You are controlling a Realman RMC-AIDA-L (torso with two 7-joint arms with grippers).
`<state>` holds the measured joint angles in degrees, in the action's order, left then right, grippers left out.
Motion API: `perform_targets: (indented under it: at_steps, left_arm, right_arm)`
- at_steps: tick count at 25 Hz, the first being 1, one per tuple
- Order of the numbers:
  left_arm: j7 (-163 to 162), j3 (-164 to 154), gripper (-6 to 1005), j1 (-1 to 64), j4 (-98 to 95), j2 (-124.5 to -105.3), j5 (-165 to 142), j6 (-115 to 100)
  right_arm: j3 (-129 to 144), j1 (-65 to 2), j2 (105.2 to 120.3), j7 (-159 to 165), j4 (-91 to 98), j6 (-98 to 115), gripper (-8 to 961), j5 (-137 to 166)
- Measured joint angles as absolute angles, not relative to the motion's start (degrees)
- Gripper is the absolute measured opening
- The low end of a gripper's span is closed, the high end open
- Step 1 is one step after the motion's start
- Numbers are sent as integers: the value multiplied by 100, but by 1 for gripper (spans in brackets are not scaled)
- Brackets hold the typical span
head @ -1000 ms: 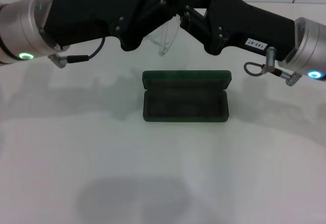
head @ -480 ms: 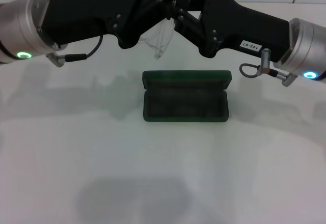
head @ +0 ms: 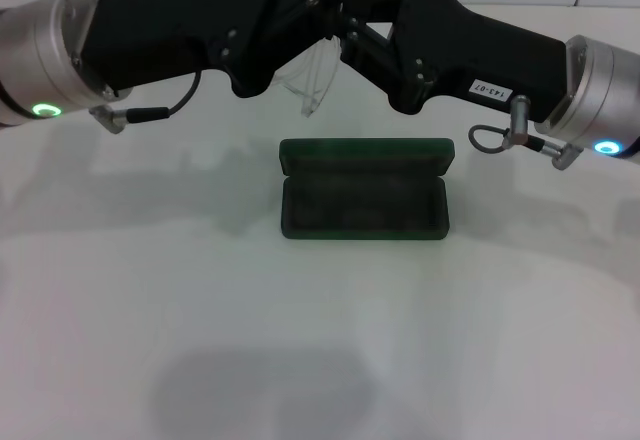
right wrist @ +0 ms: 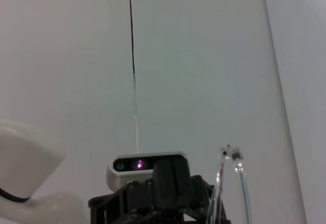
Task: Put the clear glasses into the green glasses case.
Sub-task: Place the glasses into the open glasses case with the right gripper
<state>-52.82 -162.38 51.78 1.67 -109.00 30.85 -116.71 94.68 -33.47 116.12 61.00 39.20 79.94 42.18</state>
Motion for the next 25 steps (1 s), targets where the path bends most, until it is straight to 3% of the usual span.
perform_targets:
  at_steps: [14, 18, 25]
  left_arm:
    - [-5282, -16206, 37, 4984, 167, -10825, 3085, -11678]
    - [-5257, -16206, 36, 4775, 166, -10721, 3134, -11681]
    - [-5240, -16207, 36, 4139, 129, -10362, 3482, -11695]
  right_arm:
    - [9399, -3260, 11596, 6075, 3920, 7998, 90, 4179]
    - [9261, -3224, 11546, 6096, 3944, 7998, 90, 4212]
    - [9246, -3033, 11347, 6798, 4647, 7624, 90, 5046]
